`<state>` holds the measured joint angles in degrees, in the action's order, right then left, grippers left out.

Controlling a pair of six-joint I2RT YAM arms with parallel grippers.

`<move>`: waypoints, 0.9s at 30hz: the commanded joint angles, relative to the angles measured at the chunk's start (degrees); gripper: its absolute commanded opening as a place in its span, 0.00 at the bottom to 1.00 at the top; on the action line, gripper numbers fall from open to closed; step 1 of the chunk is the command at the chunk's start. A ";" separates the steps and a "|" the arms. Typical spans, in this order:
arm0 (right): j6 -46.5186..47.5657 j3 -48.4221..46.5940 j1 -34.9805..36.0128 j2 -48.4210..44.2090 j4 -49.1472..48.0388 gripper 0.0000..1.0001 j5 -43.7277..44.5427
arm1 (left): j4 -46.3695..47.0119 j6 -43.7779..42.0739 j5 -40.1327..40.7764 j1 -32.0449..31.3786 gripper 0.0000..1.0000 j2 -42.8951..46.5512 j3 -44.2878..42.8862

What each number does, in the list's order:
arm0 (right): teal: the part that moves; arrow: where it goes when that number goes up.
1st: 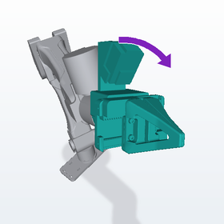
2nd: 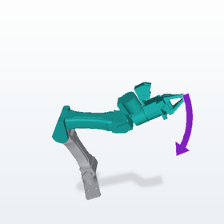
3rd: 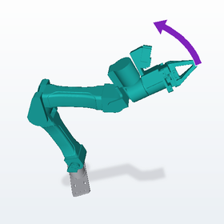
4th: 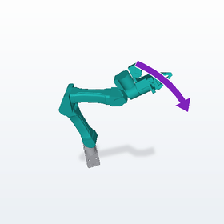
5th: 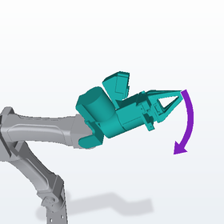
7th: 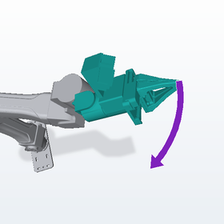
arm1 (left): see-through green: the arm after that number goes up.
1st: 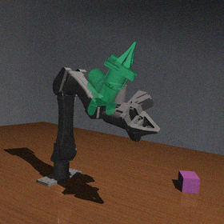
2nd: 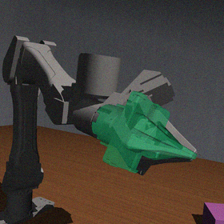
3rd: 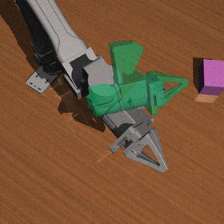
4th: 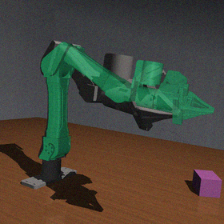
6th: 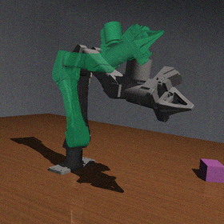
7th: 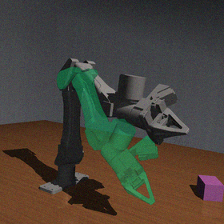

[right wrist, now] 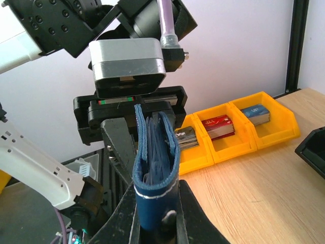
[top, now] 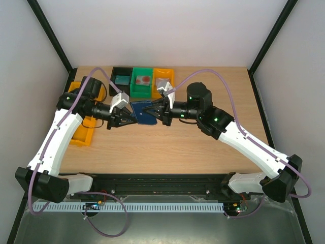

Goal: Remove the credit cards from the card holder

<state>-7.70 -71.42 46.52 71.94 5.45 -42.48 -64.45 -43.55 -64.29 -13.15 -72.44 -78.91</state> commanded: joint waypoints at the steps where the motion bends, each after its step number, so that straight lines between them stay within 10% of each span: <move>1: 1.45 -1.79 0.00 -1.33 0.38 0.02 -0.05 | -3.70 -4.56 -3.47 0.75 0.07 0.84 -1.90; 11: 2.09 -3.04 -0.35 1.12 4.40 0.02 9.95 | -3.81 -2.13 -3.14 1.28 0.02 1.97 -1.07; 24: -3.96 -8.10 0.17 7.81 8.00 1.00 31.86 | 15.48 26.88 13.88 1.24 0.02 2.66 2.75; 27: -2.68 -8.47 3.38 8.19 7.23 0.99 34.63 | 16.89 28.56 17.33 0.98 0.02 2.49 3.10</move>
<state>-10.13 -76.88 46.81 79.96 12.19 -16.84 -52.56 -20.82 -52.21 -12.14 -70.78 -76.53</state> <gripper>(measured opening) 0.984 0.047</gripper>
